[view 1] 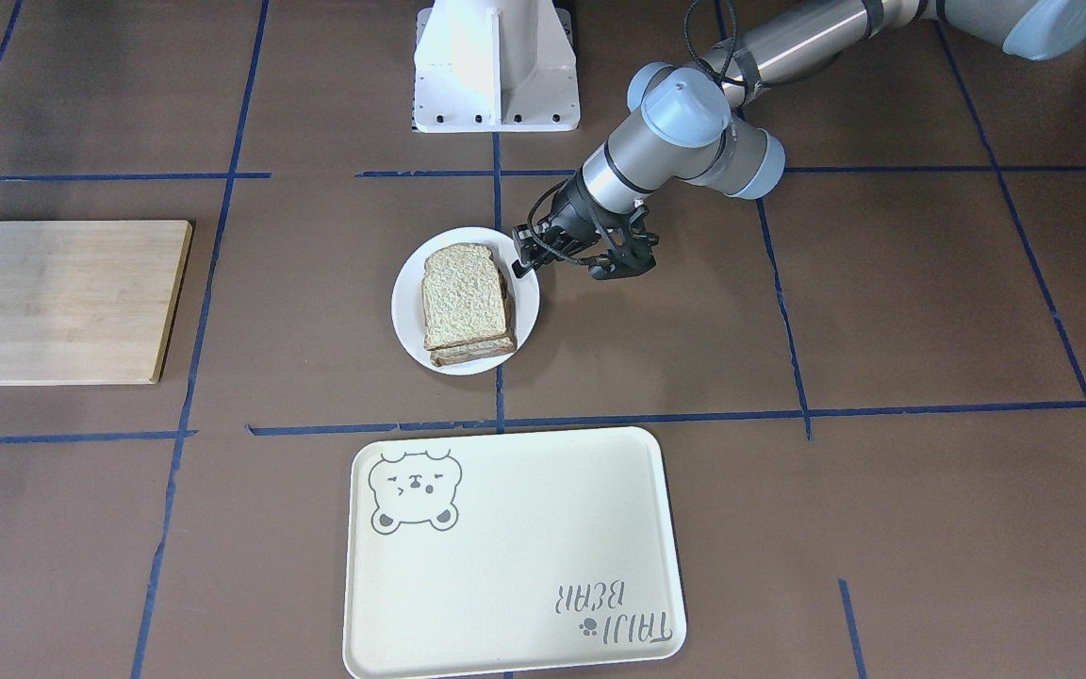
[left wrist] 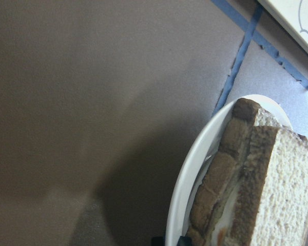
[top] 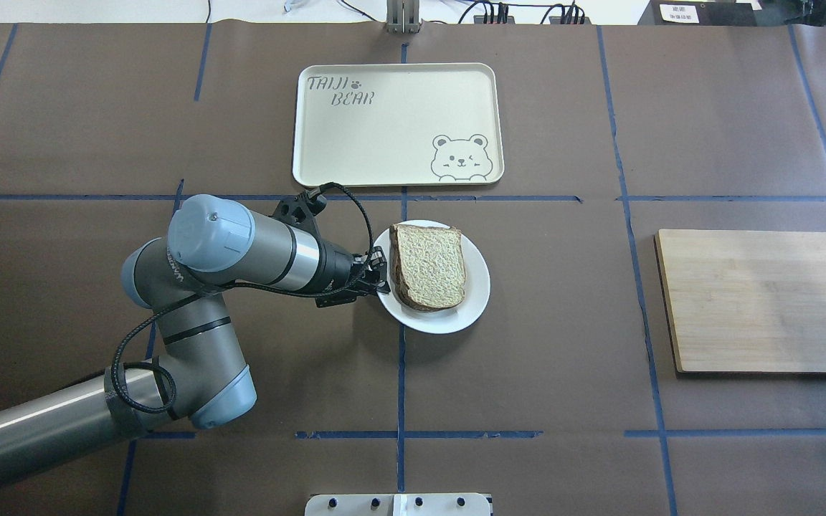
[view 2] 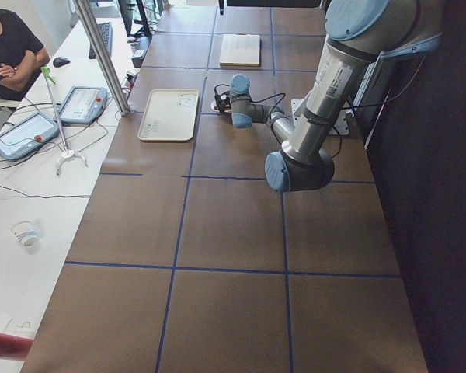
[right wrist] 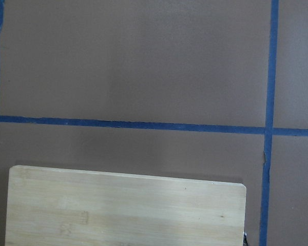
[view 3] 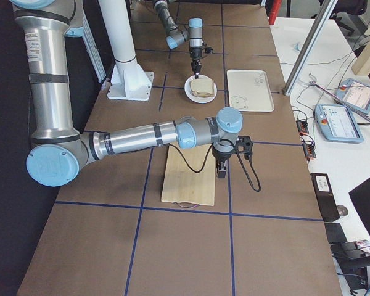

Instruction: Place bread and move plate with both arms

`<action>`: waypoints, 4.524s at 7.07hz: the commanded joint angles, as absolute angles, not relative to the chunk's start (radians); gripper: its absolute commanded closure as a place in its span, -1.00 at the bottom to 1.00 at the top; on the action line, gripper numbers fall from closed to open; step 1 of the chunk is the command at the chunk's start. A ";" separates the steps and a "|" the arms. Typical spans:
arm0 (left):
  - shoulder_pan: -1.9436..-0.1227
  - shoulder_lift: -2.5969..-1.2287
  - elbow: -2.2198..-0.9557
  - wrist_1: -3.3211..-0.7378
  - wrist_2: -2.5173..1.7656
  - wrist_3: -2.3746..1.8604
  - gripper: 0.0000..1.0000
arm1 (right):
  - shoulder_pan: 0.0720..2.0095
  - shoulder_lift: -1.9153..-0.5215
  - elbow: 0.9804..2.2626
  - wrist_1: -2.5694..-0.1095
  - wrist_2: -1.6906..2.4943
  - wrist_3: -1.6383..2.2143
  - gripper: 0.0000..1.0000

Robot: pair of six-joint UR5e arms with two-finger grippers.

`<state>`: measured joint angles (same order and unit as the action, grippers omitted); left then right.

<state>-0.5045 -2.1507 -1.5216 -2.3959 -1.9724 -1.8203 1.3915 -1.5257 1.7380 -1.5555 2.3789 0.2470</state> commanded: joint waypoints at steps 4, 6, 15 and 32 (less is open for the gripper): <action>-0.512 -2.149 -1.522 -2.635 -1.904 -1.830 1.00 | 1.396 -1.537 1.740 -1.551 2.376 0.247 -0.99; -0.511 -2.151 -1.452 -2.835 -1.834 -1.953 1.00 | 1.405 -1.537 1.746 -1.551 2.376 0.245 -0.99; -0.650 -2.400 -0.912 -3.014 -1.612 -2.174 1.00 | 1.410 -1.540 1.749 -1.551 2.384 0.249 -0.99; -1.161 -1.875 -1.532 -2.359 -2.235 -1.270 -1.00 | 1.419 -1.551 1.759 -1.552 2.367 0.245 -0.99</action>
